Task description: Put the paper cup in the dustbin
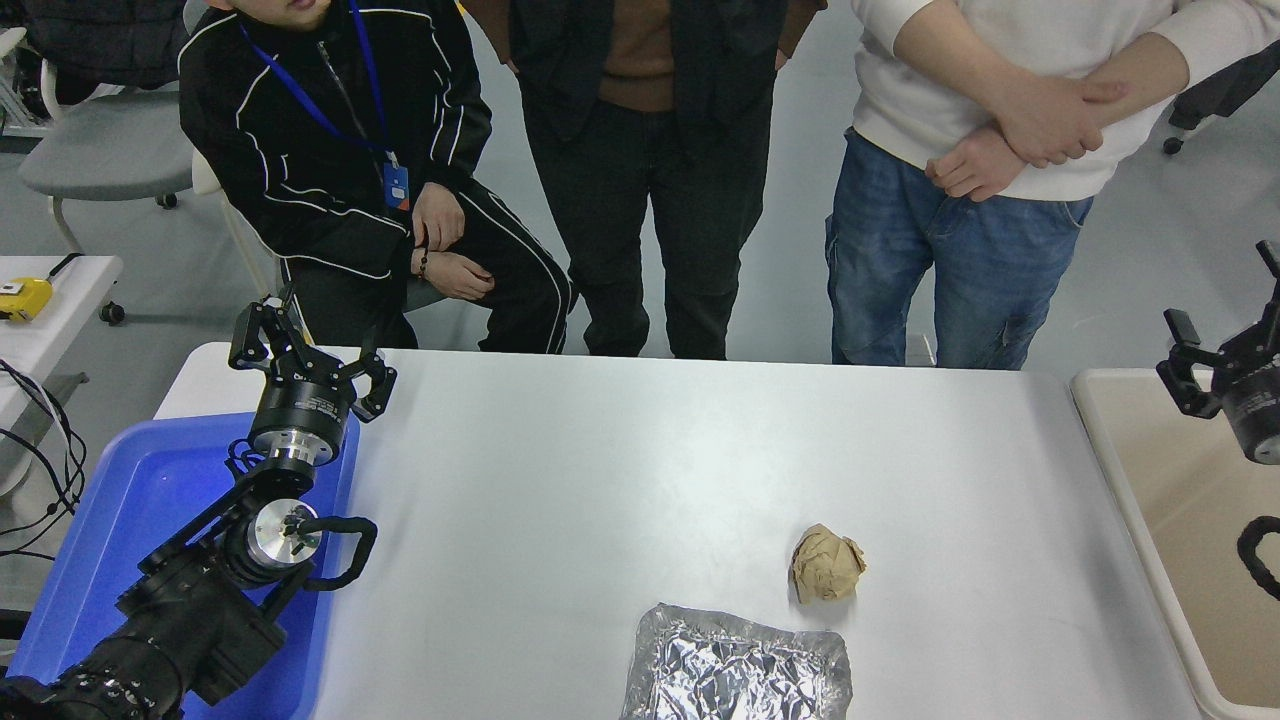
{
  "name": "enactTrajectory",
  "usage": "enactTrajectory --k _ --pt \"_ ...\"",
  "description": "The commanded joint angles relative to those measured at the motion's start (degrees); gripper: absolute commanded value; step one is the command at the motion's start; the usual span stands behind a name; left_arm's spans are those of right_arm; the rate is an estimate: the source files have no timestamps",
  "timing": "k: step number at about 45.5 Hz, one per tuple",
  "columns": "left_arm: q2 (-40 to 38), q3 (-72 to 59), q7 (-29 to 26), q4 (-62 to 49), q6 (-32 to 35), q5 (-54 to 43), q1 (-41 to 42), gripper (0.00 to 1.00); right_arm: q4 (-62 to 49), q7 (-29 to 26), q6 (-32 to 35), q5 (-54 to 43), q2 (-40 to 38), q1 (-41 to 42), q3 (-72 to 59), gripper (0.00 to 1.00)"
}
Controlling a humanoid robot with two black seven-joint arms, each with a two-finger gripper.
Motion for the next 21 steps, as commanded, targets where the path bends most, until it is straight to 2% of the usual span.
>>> enactTrajectory --k 1,21 --pt "0.0 0.0 0.0 0.0 0.0 0.07 -0.02 1.0 0.49 0.0 0.12 0.0 1.62 -1.17 0.93 1.0" --pt "0.0 0.0 0.0 0.0 0.0 0.07 -0.02 1.0 -0.13 0.0 0.12 0.0 1.79 -1.17 0.75 1.0"
